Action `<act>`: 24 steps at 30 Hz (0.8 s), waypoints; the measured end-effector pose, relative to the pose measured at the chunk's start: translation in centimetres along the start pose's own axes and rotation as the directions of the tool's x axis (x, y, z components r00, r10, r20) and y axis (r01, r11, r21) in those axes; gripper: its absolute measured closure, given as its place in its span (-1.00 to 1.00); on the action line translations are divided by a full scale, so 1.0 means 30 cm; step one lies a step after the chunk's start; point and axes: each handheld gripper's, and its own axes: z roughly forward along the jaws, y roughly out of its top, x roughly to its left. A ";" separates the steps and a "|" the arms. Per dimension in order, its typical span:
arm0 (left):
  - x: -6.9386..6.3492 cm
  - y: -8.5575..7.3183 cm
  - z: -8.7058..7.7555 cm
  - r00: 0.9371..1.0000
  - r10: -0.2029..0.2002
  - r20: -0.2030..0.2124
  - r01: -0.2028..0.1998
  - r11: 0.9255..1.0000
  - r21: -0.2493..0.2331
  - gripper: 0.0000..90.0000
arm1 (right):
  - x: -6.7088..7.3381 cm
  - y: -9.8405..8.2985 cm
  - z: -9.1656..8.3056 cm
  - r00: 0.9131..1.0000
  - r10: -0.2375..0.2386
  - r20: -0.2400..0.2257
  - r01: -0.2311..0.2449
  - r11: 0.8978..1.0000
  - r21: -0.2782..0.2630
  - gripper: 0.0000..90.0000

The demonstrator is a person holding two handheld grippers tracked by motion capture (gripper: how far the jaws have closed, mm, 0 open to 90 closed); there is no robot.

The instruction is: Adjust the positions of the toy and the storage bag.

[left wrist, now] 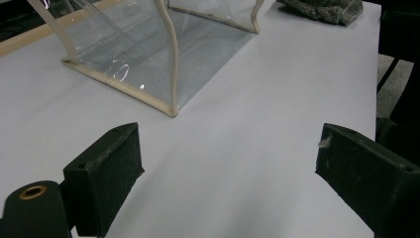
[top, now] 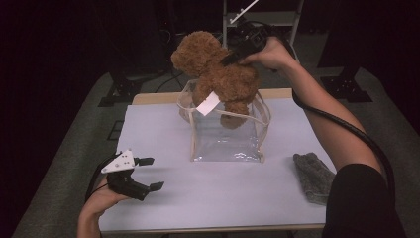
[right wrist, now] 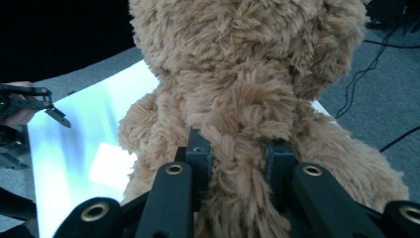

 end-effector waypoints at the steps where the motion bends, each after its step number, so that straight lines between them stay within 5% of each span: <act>1: -0.001 0.000 0.000 1.000 0.001 0.000 -0.001 1.000 0.001 -0.79 | 0.000 -0.001 0.002 1.000 0.001 0.004 -0.001 1.000 0.000 0.57; 14: -0.002 0.000 -0.004 1.000 0.002 0.000 -0.002 1.000 -0.004 -0.79 | 0.021 -0.031 0.091 1.000 -0.017 0.022 0.015 0.997 0.079 0.57; 24: -0.003 -0.001 -0.005 1.000 0.003 0.001 -0.003 1.000 -0.004 -0.79 | 0.054 -0.108 0.182 0.999 -0.046 -0.006 0.046 0.986 0.159 0.58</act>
